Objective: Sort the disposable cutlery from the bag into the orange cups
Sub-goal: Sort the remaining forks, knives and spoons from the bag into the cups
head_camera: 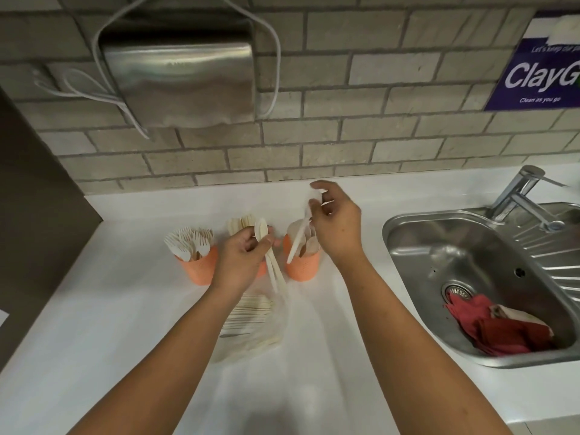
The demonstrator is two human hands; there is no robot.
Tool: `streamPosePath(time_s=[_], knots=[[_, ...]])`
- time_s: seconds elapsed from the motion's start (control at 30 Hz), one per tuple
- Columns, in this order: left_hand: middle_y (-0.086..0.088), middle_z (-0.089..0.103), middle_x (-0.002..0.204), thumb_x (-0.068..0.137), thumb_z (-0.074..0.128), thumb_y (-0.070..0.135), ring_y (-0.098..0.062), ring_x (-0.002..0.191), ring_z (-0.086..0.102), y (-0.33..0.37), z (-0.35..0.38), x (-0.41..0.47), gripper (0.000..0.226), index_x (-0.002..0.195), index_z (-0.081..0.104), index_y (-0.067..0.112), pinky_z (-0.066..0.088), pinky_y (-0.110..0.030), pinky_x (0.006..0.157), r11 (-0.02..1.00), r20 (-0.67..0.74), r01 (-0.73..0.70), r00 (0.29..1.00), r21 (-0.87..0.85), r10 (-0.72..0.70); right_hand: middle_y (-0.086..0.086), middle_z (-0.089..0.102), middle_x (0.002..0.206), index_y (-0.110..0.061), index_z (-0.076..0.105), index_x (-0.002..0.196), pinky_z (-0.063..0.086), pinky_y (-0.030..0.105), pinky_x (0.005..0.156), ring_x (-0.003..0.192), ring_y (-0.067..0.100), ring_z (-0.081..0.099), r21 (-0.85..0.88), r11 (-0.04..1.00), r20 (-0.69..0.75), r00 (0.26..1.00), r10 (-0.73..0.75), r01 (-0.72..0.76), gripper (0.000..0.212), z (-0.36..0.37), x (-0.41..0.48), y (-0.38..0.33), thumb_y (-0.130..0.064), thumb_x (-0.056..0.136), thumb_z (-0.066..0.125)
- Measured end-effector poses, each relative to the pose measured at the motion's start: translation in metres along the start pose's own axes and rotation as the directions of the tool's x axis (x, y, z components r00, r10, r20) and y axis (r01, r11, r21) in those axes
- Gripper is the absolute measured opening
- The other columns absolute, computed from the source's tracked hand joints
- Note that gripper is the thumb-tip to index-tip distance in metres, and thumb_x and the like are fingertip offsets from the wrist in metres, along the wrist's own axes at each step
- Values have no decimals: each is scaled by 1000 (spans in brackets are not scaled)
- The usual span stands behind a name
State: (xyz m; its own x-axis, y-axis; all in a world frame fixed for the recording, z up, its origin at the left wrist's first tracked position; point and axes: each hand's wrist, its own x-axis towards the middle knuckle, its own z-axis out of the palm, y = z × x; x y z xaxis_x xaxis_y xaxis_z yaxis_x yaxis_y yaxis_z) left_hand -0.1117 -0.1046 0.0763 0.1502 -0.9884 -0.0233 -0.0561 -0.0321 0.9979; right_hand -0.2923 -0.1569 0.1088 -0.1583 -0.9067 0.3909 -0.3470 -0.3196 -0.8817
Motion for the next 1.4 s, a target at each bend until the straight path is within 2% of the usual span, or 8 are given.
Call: streamPosePath(time_s=[0.17, 0.37, 0.6, 0.7, 0.83, 0.93, 1.1, 1.4], knots=[[-7, 75, 89, 99, 70, 21, -9, 78, 68, -6, -4, 0, 11, 107, 78, 19, 59, -38, 85, 998, -48, -12, 999, 65, 15, 3, 61, 89, -22, 64, 110, 55, 44, 66, 72, 23, 63, -136, 974, -123, 973, -197, 180, 21, -6, 11, 17, -8, 98, 55], [9, 72, 79, 100, 69, 22, -7, 80, 68, -7, -6, 2, 16, 113, 79, 21, 61, -31, 85, 1000, -41, 5, 999, 25, -4, 2, 65, 81, -17, 68, 105, 53, 36, 62, 70, 22, 63, -315, 928, -20, 976, -217, 200, 15, 6, 0, 45, -12, 97, 56], [7, 72, 86, 103, 64, 19, -5, 80, 67, -5, -6, 5, 18, 111, 76, 29, 59, -26, 82, 999, -6, 15, 1000, 44, -15, 6, 59, 106, -19, 80, 86, 37, 35, 73, 97, 33, 49, -759, 608, 162, 972, -172, 234, 14, 15, -10, 68, -21, 84, 66], [2, 71, 85, 101, 67, 19, -12, 82, 70, -6, -7, 9, 13, 108, 77, 24, 60, -30, 82, 999, 5, 7, 1000, 52, -8, 6, 56, 112, -20, 77, 106, 46, 38, 80, 102, 30, 49, -676, 687, 143, 963, -230, 264, 22, 15, -7, 50, -27, 88, 67], [6, 65, 78, 97, 72, 14, -14, 77, 72, -4, -3, 11, 14, 111, 73, 15, 60, -33, 78, 1000, 3, -1, 1000, 17, 1, -2, 60, 104, -21, 71, 114, 47, 21, 81, 89, 8, 59, -179, 975, 361, 931, -60, 132, 21, 18, -5, 5, -24, 95, 63], [-5, 64, 86, 95, 74, 12, -22, 81, 72, -4, -1, 12, 15, 110, 72, 13, 62, -41, 86, 1000, 28, -8, 1000, 16, 7, -4, 69, 94, -25, 70, 104, 53, 29, 79, 76, 5, 64, -142, 990, 529, 843, 97, -25, 14, 24, -4, -4, -30, 91, 68], [-20, 73, 100, 93, 76, 8, -26, 85, 77, -2, -1, 11, 17, 107, 71, 16, 62, -43, 87, 991, 35, -67, 997, 112, 63, -1, 71, 74, -30, 68, 83, 60, 51, 81, 66, 20, 70, -30, 967, 531, 816, 229, -252, 6, 31, -10, 1, -31, 84, 74], [1, 77, 91, 86, 84, 12, -21, 82, 77, -15, -15, 5, 27, 110, 72, 12, 63, -44, 81, 999, -35, -28, 999, 25, 28, -4, 71, 70, -24, 77, 93, 60, 40, 70, 61, 22, 71, -1, 974, 450, 870, 203, -226, 11, 35, -14, 5, -15, 88, 74]])
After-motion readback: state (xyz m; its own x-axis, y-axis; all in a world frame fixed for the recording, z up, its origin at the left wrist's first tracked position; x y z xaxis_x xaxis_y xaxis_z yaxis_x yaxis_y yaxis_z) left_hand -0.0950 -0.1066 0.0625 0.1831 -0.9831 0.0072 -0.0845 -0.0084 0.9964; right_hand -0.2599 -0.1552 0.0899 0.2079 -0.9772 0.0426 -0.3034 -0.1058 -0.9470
